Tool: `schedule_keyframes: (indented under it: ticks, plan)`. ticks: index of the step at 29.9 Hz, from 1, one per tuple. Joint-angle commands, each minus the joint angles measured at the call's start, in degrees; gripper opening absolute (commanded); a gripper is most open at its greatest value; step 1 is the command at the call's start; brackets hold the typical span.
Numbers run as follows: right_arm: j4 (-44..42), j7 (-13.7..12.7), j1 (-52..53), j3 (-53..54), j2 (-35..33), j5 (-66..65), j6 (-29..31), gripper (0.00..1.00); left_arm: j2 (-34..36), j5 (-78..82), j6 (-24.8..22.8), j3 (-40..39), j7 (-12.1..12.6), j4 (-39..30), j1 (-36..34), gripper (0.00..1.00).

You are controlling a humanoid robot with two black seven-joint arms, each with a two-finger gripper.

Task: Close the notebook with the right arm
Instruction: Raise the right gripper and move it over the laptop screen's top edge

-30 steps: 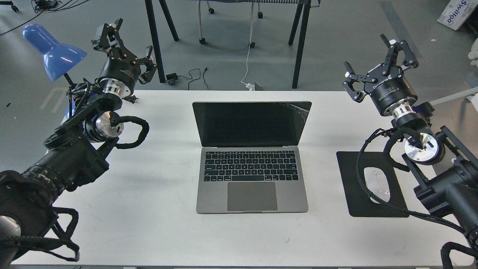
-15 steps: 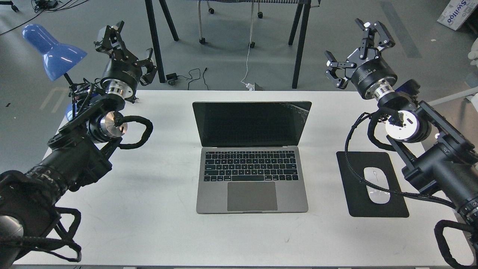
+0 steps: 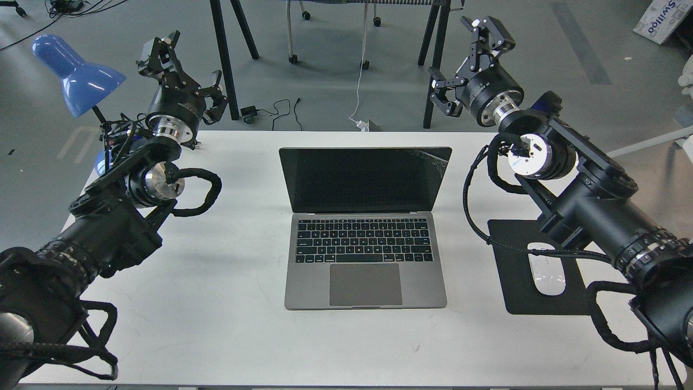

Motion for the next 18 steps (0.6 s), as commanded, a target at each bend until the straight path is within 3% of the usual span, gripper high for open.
schedule_keyframes:
  ticks: [1,18]
  plan:
    - [-1.14,-0.10,0.39,-0.18,1.74,0.00,0.26,1.00,0.06,-0.01,0.00,0.00,0.00,0.00,0.07,1.00]
    - [-0.45,-0.63,-0.32,-5.54,3.15,0.18,0.52,1.00,-0.03,-0.01,0.00,0.00,0.00,0.00,0.07,1.00]
